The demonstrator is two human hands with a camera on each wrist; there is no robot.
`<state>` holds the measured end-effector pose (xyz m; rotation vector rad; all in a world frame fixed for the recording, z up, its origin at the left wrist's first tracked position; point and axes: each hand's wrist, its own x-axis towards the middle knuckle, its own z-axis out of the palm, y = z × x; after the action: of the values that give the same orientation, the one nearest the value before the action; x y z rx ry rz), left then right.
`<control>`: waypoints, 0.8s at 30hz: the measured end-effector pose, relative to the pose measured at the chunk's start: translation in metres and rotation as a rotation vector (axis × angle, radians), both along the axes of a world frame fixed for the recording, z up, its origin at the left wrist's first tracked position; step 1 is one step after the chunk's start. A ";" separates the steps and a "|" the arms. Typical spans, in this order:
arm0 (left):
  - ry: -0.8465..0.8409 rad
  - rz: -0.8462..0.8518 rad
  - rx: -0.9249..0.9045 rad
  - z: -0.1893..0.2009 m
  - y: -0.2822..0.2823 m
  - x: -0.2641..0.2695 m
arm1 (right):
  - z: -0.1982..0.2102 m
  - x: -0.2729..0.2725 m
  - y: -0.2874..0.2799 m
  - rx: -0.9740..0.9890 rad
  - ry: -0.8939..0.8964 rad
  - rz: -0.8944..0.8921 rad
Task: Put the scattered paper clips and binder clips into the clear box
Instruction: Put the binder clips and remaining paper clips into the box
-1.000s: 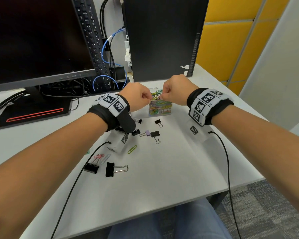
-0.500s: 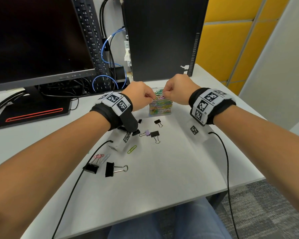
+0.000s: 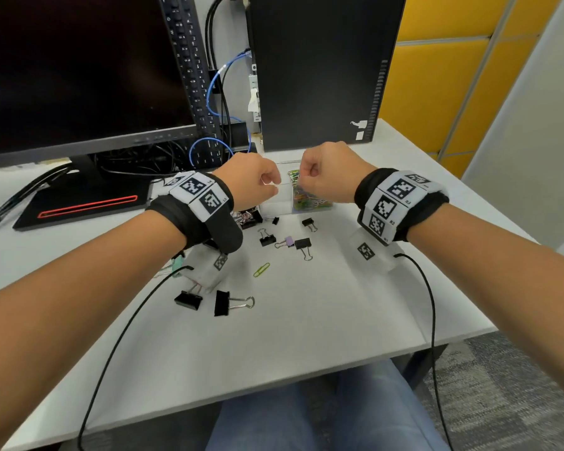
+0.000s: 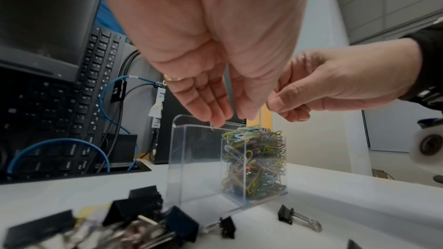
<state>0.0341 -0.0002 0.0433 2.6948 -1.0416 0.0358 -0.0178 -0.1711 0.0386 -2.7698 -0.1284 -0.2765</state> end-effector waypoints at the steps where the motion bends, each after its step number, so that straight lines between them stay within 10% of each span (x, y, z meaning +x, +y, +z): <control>1: 0.007 0.008 0.037 0.001 0.007 -0.003 | -0.002 -0.003 0.006 -0.014 0.022 0.026; 12: 0.166 0.019 0.491 -0.015 0.085 -0.041 | -0.029 -0.032 0.077 -0.198 0.423 0.332; 24: 0.296 0.034 0.508 -0.035 0.104 -0.040 | -0.030 -0.029 0.091 -0.340 0.505 0.325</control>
<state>-0.0064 0.1036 0.0082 3.0201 -1.0174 -0.6889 -0.0464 -0.0799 0.0082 -2.9819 -0.5281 0.5728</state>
